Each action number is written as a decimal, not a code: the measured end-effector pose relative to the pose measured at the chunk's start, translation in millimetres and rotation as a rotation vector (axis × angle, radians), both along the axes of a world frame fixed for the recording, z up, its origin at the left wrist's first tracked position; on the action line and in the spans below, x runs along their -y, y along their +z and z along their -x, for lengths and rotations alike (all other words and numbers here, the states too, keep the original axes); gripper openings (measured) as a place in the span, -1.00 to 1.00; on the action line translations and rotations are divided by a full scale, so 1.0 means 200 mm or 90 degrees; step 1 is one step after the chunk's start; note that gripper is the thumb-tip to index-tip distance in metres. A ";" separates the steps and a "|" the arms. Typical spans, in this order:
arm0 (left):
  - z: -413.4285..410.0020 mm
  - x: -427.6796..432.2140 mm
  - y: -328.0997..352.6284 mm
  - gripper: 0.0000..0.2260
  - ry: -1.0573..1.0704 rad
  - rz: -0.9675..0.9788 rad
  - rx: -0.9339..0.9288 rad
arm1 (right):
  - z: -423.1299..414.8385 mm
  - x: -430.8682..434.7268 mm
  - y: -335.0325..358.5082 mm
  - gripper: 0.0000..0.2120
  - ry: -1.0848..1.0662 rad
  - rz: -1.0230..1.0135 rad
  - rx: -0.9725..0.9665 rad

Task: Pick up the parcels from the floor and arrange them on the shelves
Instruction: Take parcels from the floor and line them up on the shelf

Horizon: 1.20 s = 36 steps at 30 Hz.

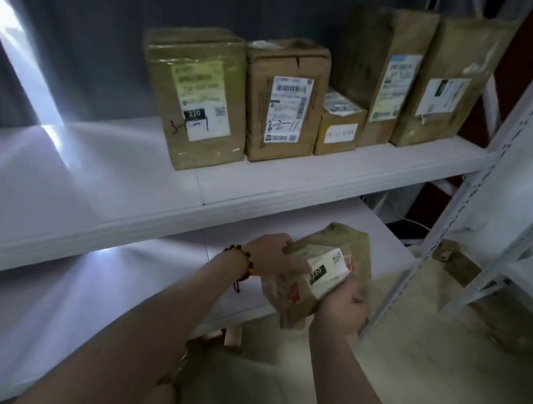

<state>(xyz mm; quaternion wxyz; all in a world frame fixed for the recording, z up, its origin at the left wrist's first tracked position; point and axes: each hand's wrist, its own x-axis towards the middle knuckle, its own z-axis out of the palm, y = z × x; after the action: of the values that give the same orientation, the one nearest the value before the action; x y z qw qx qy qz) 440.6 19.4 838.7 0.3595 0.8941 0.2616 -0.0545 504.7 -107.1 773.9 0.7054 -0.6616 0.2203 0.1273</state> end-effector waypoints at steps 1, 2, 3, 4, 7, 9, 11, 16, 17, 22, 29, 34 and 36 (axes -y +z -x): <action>0.03 0.00 0.07 -0.48 -0.019 -0.023 -0.015 | 0.03 -0.01 0.04 -0.51 -0.005 0.004 0.008; 0.06 0.00 0.12 -0.44 -0.040 -0.046 -0.041 | 0.06 -0.02 0.07 -0.51 -0.004 0.006 0.011; 0.09 0.01 0.18 -0.40 -0.061 -0.073 -0.070 | 0.09 -0.03 0.09 -0.46 -0.006 0.012 0.007; 0.12 0.01 0.24 -0.37 -0.080 -0.100 -0.095 | 0.12 -0.04 0.11 -0.41 -0.010 0.015 0.000; 0.21 0.02 0.42 -0.37 -0.119 -0.196 -0.116 | 0.25 -0.08 0.22 -0.42 -0.015 0.007 -0.017; 0.27 0.01 0.53 -0.35 -0.108 -0.235 -0.111 | 0.32 -0.12 0.28 -0.44 -0.010 0.011 0.005; 0.34 -0.03 0.64 -0.33 -0.094 -0.259 -0.084 | 0.38 -0.16 0.34 -0.48 -0.026 0.007 0.050; 0.56 -0.12 0.86 -0.13 -0.047 -0.335 0.042 | 0.51 -0.31 0.51 -0.55 -0.014 -0.060 0.121; 0.61 -0.15 0.89 -0.10 -0.036 -0.359 0.060 | 0.53 -0.35 0.55 -0.56 -0.001 -0.068 0.132; 0.86 -0.31 0.95 0.02 0.034 -0.448 0.122 | 0.61 -0.56 0.66 -0.66 0.059 -0.119 0.183; 1.15 -0.52 0.84 -0.01 0.087 -0.532 0.129 | 0.72 -0.70 0.70 -0.57 0.177 -0.174 0.210; 1.29 -0.59 0.71 0.04 0.103 -0.491 0.116 | 0.76 -0.79 0.69 -0.68 0.303 -0.122 0.256; 1.33 -0.62 0.68 0.09 0.125 -0.429 0.140 | 0.78 -0.82 0.69 -0.70 0.340 -0.098 0.271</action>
<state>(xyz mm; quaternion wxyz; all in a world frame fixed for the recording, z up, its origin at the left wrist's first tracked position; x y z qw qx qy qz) 174.9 142.6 974.0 0.0740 0.9334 0.3093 0.1664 349.3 56.6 911.1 0.7250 -0.6526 -0.1230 0.1828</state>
